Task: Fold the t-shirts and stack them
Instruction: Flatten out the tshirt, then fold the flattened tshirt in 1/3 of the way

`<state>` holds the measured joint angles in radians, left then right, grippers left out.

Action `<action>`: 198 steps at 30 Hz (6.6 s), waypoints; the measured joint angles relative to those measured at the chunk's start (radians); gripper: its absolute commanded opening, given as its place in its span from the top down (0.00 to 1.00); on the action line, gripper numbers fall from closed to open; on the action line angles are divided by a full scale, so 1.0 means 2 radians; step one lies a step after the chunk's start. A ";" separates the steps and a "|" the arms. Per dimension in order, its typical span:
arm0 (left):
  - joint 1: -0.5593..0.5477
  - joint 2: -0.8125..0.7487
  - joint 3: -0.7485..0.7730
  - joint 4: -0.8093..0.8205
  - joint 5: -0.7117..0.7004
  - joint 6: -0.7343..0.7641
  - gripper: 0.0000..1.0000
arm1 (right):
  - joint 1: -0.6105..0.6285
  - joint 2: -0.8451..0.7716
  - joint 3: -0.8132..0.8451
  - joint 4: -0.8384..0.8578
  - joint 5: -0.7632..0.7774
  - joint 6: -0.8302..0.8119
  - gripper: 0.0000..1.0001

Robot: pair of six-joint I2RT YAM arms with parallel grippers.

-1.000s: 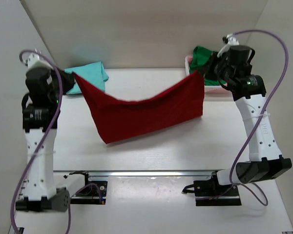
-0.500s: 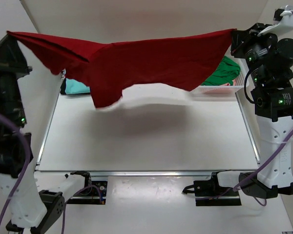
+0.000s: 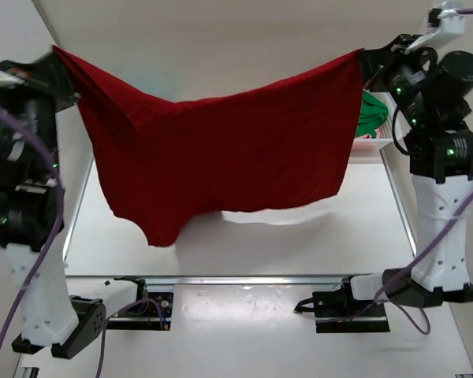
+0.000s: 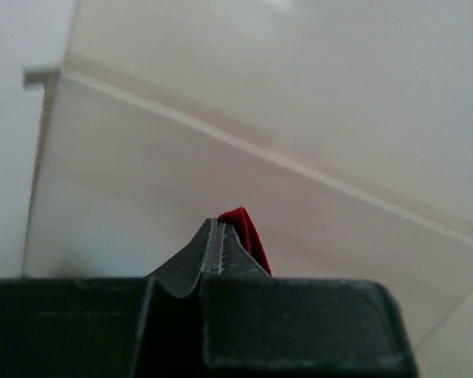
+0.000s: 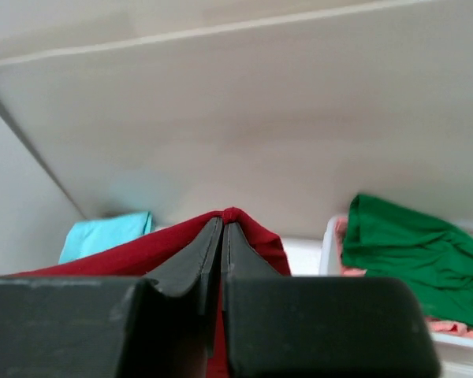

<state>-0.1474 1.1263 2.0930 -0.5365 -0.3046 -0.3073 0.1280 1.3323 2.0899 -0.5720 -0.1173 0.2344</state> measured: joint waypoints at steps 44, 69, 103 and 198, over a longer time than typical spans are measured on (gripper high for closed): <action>0.100 -0.202 -0.578 -0.171 0.210 -0.165 1.00 | -0.056 -0.049 -0.463 -0.117 -0.162 0.082 1.00; 0.158 0.360 0.135 -0.052 0.286 -0.159 1.00 | -0.010 0.263 0.023 -0.019 -0.146 0.041 1.00; 0.090 0.055 0.004 -0.016 0.172 -0.102 1.00 | -0.084 -0.020 -0.060 0.066 -0.146 0.047 1.00; 0.120 0.043 -0.559 -0.102 0.208 -0.108 1.00 | -0.120 0.252 -0.371 -0.114 -0.082 0.046 1.00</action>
<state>0.0933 1.2125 0.9752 -0.7399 0.1116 -0.5228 -0.1120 1.8355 1.3476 -0.8001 -0.2817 0.3271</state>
